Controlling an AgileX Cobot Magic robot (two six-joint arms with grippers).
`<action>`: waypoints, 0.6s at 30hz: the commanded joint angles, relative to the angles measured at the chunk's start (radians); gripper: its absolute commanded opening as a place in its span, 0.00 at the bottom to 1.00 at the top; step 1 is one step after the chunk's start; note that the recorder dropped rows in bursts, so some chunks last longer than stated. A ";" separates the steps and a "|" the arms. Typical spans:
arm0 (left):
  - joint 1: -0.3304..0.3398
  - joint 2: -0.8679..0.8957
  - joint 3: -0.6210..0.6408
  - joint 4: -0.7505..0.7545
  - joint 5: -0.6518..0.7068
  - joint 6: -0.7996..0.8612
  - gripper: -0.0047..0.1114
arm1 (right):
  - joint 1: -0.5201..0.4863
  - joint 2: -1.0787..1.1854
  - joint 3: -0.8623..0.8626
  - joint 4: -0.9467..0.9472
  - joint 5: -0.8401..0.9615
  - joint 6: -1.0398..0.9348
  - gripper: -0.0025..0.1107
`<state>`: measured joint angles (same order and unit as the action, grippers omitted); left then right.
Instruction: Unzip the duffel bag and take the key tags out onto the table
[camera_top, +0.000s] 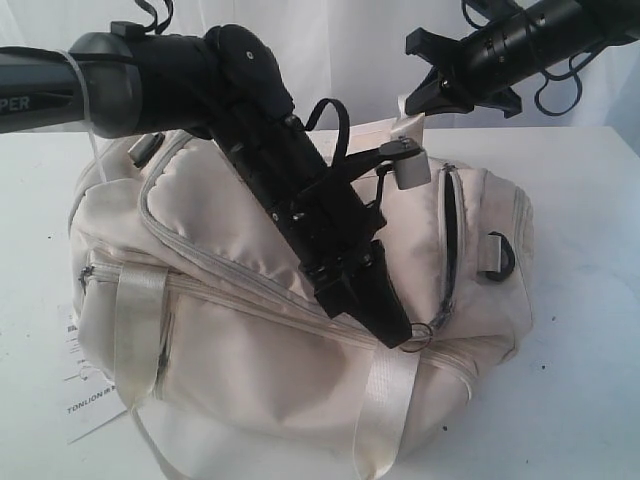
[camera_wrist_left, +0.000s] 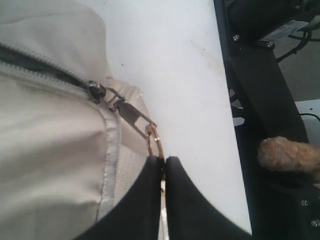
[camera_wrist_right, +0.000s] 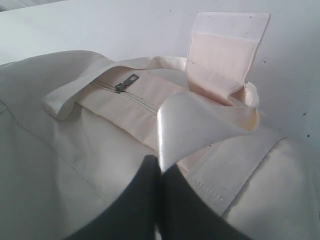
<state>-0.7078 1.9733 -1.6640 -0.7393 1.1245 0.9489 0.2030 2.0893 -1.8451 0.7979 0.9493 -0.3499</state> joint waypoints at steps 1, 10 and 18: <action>-0.003 -0.017 0.000 0.001 0.097 -0.014 0.04 | -0.008 -0.004 -0.008 0.010 -0.005 -0.013 0.02; -0.003 -0.017 0.002 -0.117 0.097 0.018 0.04 | -0.015 -0.006 -0.008 -0.076 -0.001 -0.013 0.10; -0.003 -0.017 0.002 -0.172 0.097 0.038 0.04 | -0.065 -0.058 -0.008 -0.075 0.123 -0.006 0.67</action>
<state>-0.7078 1.9733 -1.6640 -0.8737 1.1245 0.9756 0.1559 2.0660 -1.8451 0.7281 1.0017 -0.3499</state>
